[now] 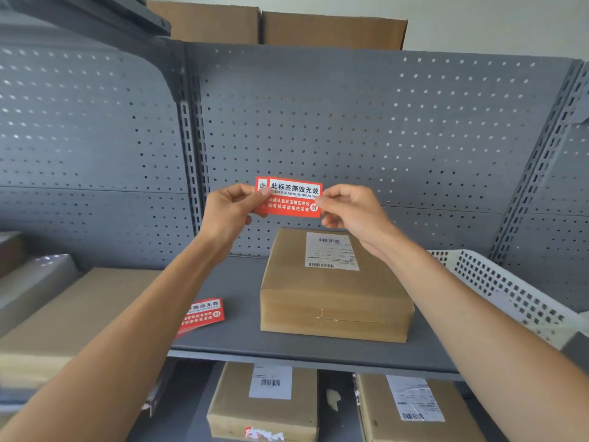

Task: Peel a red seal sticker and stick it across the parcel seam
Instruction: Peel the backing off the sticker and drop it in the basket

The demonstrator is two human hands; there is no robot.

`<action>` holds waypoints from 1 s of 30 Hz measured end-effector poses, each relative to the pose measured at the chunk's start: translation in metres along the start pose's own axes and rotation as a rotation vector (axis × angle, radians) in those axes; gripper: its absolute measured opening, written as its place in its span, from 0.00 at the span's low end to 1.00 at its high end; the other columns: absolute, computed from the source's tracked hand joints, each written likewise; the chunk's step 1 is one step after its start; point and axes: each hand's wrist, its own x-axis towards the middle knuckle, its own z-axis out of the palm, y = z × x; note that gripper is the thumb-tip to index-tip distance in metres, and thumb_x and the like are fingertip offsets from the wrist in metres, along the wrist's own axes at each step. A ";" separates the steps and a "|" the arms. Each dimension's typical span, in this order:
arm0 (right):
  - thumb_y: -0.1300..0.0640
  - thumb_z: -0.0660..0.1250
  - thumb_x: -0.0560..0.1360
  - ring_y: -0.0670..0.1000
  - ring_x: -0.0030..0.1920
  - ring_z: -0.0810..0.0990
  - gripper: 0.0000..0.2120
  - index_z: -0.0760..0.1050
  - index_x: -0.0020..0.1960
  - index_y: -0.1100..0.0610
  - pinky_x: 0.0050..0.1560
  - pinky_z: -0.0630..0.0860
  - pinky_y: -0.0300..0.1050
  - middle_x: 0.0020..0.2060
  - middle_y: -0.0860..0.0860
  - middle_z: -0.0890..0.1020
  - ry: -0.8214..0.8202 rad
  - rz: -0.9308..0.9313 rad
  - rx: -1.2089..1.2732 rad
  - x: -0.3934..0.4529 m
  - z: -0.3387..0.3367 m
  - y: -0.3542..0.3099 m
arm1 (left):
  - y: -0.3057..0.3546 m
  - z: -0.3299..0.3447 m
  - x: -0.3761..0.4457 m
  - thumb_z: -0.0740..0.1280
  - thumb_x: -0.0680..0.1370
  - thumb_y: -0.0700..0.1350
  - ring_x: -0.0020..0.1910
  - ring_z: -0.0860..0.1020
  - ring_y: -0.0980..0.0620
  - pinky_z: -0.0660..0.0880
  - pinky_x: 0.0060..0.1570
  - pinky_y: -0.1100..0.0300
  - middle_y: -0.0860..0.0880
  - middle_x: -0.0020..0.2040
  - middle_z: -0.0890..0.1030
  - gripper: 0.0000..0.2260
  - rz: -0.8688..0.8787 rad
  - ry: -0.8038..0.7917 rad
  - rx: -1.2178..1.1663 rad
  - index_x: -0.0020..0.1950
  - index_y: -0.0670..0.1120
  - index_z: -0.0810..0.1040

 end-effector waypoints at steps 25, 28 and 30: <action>0.56 0.71 0.79 0.49 0.36 0.82 0.08 0.81 0.54 0.60 0.39 0.80 0.40 0.46 0.55 0.86 -0.282 0.037 0.053 0.008 0.145 -0.004 | -0.105 -0.153 -0.088 0.76 0.77 0.49 0.46 0.85 0.52 0.84 0.44 0.57 0.48 0.50 0.85 0.15 -0.247 0.183 0.696 0.61 0.45 0.82; 0.56 0.71 0.80 0.48 0.36 0.82 0.08 0.81 0.54 0.60 0.40 0.81 0.39 0.46 0.55 0.86 -0.281 0.045 0.050 0.007 0.144 -0.004 | -0.108 -0.150 -0.091 0.76 0.76 0.50 0.49 0.82 0.51 0.83 0.47 0.54 0.48 0.52 0.84 0.15 -0.233 0.192 0.794 0.60 0.46 0.83; 0.56 0.70 0.80 0.47 0.35 0.82 0.08 0.81 0.54 0.60 0.40 0.81 0.40 0.45 0.54 0.86 -0.280 0.054 0.060 0.006 0.141 -0.004 | -0.111 -0.149 -0.090 0.76 0.76 0.54 0.53 0.81 0.50 0.82 0.53 0.50 0.49 0.55 0.83 0.18 -0.238 0.184 0.882 0.62 0.48 0.83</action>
